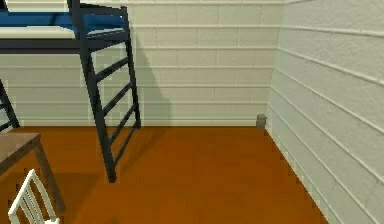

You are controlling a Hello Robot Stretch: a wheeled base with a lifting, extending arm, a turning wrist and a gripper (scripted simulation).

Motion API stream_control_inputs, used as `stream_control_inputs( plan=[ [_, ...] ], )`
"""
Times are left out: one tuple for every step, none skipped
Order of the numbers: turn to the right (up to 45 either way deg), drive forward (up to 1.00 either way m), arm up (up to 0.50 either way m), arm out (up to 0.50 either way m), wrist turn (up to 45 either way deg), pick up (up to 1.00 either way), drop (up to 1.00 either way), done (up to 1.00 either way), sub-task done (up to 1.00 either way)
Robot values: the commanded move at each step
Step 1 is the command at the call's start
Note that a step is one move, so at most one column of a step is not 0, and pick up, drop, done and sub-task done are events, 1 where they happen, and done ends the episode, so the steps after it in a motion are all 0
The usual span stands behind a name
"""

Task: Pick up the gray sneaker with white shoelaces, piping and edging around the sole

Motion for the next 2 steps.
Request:
stream_control_inputs(
  plan=[
    [0.0,0.00,-0.30,0.00,0.0,0.00,0.00,0.00,0.00],
    [0.0,0.00,0.00,0.00,0.0,1.00,0.00,0.00,0.00]
  ],
)
